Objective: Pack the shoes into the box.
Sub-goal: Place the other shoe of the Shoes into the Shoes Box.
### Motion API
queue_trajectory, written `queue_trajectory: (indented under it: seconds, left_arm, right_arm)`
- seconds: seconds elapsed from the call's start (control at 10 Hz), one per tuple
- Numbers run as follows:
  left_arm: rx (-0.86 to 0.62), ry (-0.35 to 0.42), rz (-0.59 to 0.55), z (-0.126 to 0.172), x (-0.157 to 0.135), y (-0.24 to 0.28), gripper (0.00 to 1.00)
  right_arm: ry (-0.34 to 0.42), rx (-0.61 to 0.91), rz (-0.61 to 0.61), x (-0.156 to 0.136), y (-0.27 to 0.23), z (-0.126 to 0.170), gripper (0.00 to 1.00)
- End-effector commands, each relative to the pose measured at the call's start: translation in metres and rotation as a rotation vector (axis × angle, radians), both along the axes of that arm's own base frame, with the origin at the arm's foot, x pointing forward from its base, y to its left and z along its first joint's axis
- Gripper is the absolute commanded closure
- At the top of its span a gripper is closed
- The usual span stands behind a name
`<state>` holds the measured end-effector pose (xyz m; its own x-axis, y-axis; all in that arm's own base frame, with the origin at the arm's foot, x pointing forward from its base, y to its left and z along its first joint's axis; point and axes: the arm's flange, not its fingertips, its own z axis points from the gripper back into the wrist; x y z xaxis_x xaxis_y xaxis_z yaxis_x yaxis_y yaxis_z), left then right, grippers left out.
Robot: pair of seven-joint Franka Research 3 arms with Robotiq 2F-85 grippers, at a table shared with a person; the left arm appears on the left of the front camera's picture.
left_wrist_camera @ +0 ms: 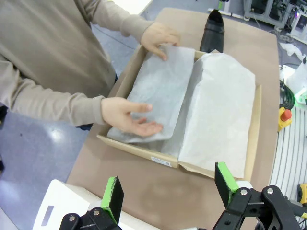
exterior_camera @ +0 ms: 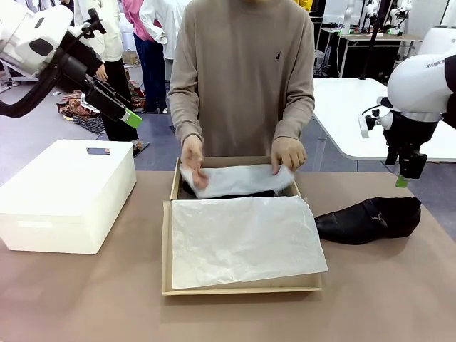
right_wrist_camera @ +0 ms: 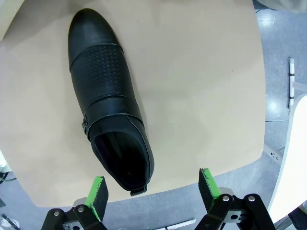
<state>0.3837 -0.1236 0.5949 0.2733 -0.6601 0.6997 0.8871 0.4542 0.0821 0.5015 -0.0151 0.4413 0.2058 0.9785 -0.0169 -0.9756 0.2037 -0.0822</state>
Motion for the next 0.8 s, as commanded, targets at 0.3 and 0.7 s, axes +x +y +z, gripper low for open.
queue_trajectory:
  seconds: [0.3, 0.7]
  left_arm:
    - [-0.019, 0.003, -0.012, 0.000, 0.001, 0.001, 0.00]
    - [-0.019, 0.003, -0.012, 0.000, 0.001, 0.001, 0.00]
  right_arm:
    - [0.000, 0.000, 0.000, 0.000, 0.000, 0.000, 0.00]
    - [0.006, 0.008, -0.023, 0.003, -0.023, -0.023, 0.00]
